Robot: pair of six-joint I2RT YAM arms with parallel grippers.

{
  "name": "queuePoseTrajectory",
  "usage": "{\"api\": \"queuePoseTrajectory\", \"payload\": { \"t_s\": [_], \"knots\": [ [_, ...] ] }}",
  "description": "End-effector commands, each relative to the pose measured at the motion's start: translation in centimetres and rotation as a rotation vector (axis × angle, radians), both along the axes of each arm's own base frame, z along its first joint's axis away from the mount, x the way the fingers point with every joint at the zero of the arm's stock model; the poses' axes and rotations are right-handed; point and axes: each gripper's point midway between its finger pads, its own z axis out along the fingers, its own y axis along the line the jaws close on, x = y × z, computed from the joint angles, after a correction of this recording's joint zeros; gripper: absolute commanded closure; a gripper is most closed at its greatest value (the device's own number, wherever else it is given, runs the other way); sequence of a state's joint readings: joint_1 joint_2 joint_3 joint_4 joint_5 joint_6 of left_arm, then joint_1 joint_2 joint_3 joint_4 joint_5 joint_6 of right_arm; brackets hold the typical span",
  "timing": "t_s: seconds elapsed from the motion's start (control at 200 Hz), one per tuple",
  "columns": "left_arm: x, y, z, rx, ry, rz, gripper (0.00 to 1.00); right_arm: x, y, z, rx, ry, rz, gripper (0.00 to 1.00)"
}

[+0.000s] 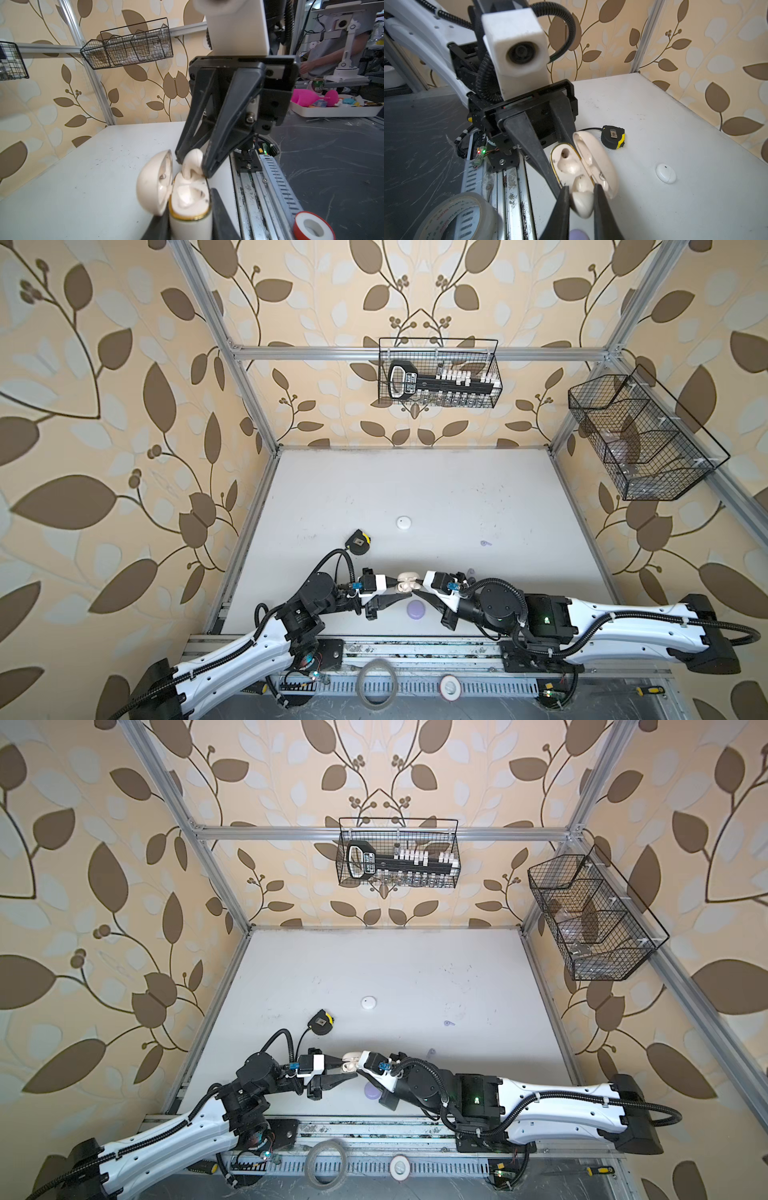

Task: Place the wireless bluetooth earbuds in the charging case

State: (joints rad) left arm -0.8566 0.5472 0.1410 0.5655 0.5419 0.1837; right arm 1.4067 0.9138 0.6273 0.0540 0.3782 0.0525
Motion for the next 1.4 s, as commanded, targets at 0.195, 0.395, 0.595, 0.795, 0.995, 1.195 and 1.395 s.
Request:
{"api": "queuePoseTrajectory", "payload": {
  "t_s": [0.195,0.395,0.595,0.795,0.995,1.195,1.395],
  "knots": [
    [-1.6,0.3,2.7,-0.085,-0.110,-0.056,1.00,-0.3,2.1,1.0,0.168,0.129,-0.083,0.88],
    [-1.6,0.3,2.7,-0.085,-0.112,-0.052,1.00,-0.6,3.2,1.2,0.173,0.140,-0.086,0.88],
    [-1.6,0.5,2.9,-0.096,-0.119,-0.044,1.00,-0.5,3.3,1.4,0.201,0.152,-0.118,0.87],
    [-1.5,0.8,3.1,-0.109,-0.120,-0.028,1.00,-1.2,4.0,1.1,0.188,0.150,-0.109,0.72],
    [-1.3,0.8,2.9,-0.110,-0.113,-0.014,1.00,-1.2,2.9,3.0,0.204,0.119,-0.119,0.60],
    [-1.1,0.7,2.8,-0.104,-0.106,-0.009,1.00,-1.1,0.3,4.9,0.220,0.093,-0.126,0.47],
    [-1.1,0.6,2.8,-0.100,-0.104,-0.014,1.00,-1.3,-2.1,6.3,0.234,0.076,-0.106,0.56]
  ]
}}
